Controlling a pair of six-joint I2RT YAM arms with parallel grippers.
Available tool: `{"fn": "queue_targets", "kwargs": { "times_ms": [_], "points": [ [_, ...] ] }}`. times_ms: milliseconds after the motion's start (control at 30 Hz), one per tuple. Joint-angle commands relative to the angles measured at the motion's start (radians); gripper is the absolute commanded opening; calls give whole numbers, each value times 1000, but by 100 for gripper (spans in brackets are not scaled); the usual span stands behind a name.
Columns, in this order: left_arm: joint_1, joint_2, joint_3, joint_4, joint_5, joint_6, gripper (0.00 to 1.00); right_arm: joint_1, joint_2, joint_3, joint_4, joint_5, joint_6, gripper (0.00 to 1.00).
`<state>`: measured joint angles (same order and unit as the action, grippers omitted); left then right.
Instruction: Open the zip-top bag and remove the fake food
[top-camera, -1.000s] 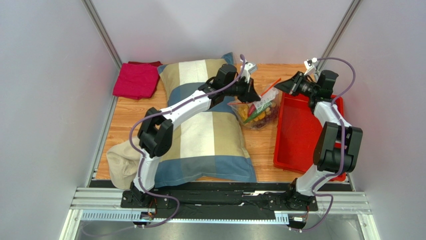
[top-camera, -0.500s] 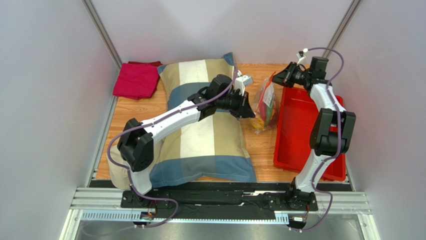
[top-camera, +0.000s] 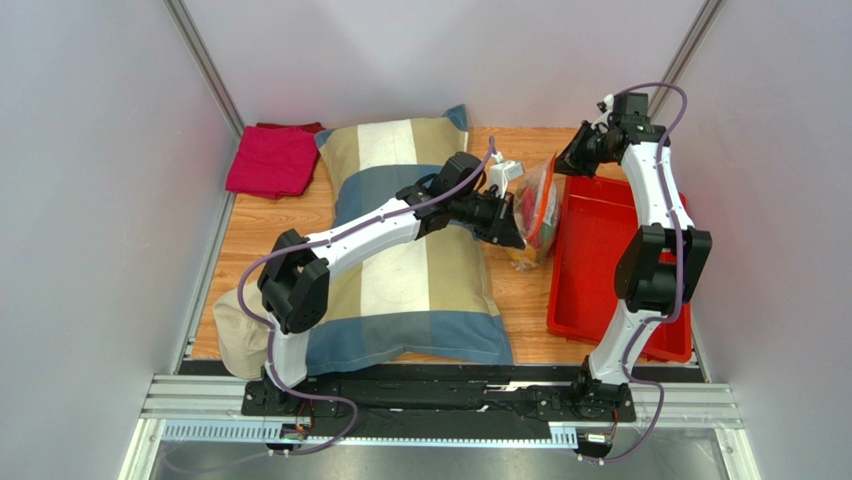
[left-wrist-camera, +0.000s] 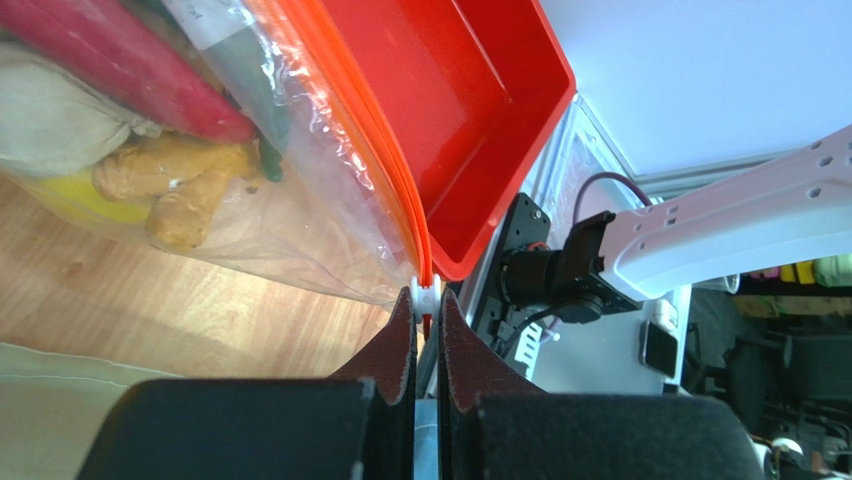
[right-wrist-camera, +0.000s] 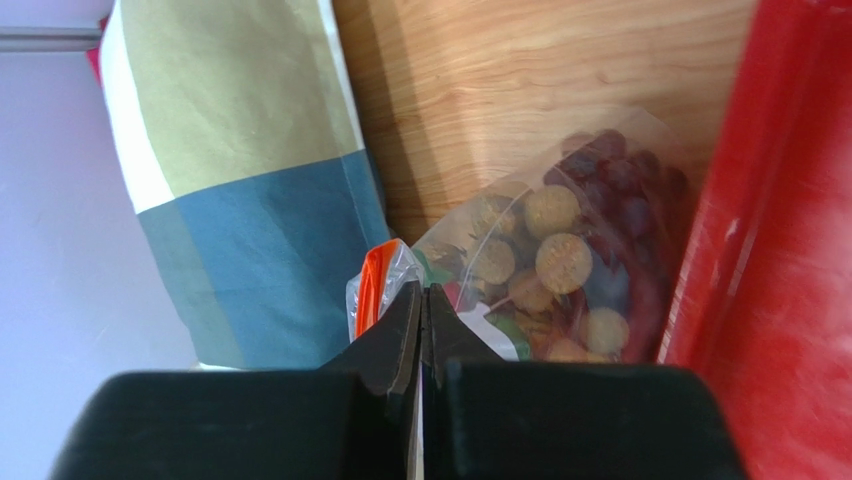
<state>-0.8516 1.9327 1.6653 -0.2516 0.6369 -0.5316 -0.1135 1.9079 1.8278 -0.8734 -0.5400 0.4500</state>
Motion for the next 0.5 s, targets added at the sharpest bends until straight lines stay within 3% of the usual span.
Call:
{"fn": "queue_targets", "kwargs": {
  "times_ms": [0,33,67,267,467],
  "points": [
    [-6,-5,51,2,41,-18,0,9,-113,24,-171,124,-82,14],
    [-6,-6,51,0,41,-18,0,12,-127,-5,-174,129,-92,81],
    [-6,-11,51,0,40,-16,0,18,-138,-13,-182,133,-102,100],
    [-6,-23,48,-9,24,-5,0,31,-116,74,-329,257,-87,100],
    [-7,-26,47,0,26,-14,0,46,-179,48,-288,184,-57,99]
  ]
}}
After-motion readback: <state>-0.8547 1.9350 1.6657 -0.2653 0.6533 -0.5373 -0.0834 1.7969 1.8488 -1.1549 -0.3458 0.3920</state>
